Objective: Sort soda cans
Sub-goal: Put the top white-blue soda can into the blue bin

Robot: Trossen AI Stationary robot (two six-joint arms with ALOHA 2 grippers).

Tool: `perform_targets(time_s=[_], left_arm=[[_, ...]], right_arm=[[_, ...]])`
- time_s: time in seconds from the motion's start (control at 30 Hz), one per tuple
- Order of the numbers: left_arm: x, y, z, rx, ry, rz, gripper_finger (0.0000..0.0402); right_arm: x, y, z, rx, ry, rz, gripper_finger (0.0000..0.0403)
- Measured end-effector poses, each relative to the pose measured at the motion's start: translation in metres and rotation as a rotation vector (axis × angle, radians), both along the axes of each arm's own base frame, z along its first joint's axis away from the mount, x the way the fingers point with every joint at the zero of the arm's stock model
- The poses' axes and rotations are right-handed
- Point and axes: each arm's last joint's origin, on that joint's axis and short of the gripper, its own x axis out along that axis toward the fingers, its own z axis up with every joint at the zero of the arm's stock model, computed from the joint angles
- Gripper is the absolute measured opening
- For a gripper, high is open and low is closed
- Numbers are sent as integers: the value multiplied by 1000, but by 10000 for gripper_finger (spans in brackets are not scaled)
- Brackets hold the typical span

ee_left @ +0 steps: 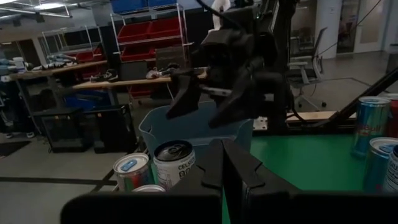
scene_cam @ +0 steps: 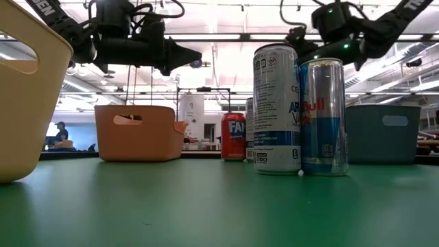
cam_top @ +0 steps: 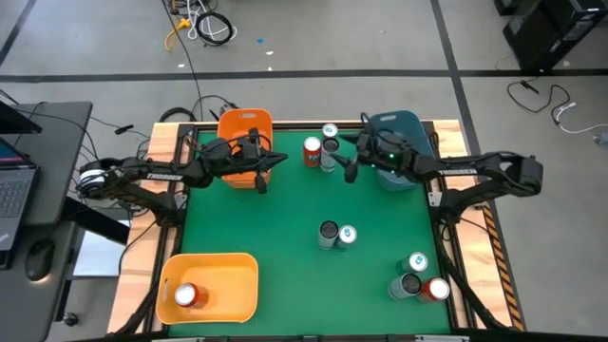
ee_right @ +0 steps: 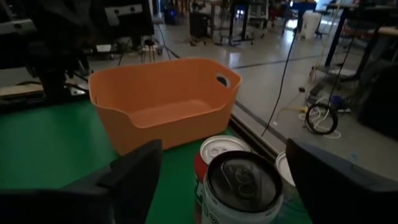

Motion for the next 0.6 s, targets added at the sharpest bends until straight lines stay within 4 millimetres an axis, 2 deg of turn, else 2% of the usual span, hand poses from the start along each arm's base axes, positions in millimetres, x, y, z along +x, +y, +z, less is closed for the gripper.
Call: perform_targets(time_s=[0.27, 0.6], left_arm=[[0, 0, -1, -5, 10, -1, 2], [0, 0, -3, -15, 32, -1, 2]], right_arm=[[18, -11, -14, 12, 69, -75, 350], [23, -15, -27, 44, 95, -88, 349]])
